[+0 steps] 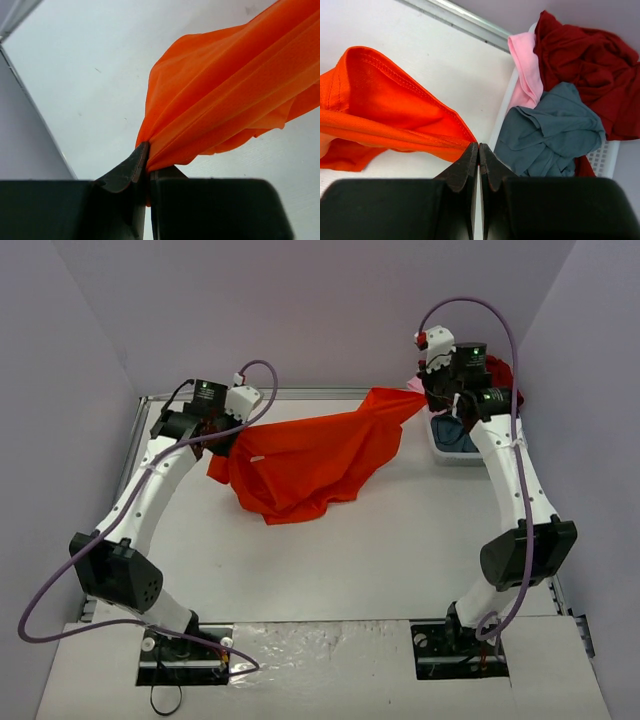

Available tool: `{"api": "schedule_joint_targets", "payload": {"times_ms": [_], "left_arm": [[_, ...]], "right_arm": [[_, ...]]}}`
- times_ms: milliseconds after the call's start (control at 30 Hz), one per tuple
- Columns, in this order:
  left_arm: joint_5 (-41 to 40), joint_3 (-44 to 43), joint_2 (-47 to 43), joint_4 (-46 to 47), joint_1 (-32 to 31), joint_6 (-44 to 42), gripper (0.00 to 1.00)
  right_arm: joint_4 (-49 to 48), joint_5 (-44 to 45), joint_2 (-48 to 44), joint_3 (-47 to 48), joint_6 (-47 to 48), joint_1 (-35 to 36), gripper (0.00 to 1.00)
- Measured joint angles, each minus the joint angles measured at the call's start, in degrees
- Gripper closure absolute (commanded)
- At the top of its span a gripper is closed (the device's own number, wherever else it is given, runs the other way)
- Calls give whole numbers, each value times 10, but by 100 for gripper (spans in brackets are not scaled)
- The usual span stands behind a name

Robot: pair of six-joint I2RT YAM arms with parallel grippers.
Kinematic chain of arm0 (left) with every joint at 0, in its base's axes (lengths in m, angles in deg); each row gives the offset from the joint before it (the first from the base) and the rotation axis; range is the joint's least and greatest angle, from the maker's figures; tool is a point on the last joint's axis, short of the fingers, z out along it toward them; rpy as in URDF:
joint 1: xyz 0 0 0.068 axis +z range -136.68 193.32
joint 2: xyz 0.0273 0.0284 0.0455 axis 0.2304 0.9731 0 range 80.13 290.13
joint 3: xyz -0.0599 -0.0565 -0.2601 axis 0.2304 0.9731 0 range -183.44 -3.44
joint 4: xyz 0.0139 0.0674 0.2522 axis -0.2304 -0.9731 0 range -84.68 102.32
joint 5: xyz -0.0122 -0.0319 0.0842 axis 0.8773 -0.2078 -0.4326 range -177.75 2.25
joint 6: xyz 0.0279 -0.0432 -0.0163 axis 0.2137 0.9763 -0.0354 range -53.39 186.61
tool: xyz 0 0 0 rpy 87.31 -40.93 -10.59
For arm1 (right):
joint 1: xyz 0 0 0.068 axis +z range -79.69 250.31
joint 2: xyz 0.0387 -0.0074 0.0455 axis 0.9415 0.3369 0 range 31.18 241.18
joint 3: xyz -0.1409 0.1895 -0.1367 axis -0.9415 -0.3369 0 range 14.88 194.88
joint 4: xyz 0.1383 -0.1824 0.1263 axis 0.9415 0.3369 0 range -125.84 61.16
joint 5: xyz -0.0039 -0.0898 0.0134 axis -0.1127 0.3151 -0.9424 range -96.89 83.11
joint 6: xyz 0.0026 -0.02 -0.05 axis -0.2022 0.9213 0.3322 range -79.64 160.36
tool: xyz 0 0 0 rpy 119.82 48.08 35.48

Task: Fold and stack the t-shirts
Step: Flatten out the tshirt

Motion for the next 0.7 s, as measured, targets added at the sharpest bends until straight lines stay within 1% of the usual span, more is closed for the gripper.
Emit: {"api": "schedule_joint_targets", "payload": {"times_ms": [100,233,333,367,400,467,500,533,600,700], "left_arm": [[-15,-24,-17,-7,0,-2,98],[-24,-29,-37,-18,0,-6,97],[-27,-19,-57,-34,3,-23,92],[-25,-8,-67,-40,5,-29,89],[-23,8,-83,-51,8,-36,87],[-12,27,-105,-62,11,-47,79],[-1,38,-119,-71,11,-55,67],[12,47,-133,-81,11,-66,63],[49,57,-157,-101,11,-82,62],[104,62,-180,-133,9,-110,44]], "right_arm": [[0,-4,-28,0,-1,0,100],[3,-11,-60,-1,-2,0,100],[3,-6,-93,-22,0,-4,99],[4,-5,-104,-30,0,-7,92],[4,-4,-116,-40,-1,-9,79],[6,-4,-143,-65,1,-13,78],[9,-5,-155,-75,2,-15,76],[10,-5,-164,-83,1,-15,75],[14,-7,-177,-90,1,-15,75],[14,-12,-181,-90,1,-15,74]]}}
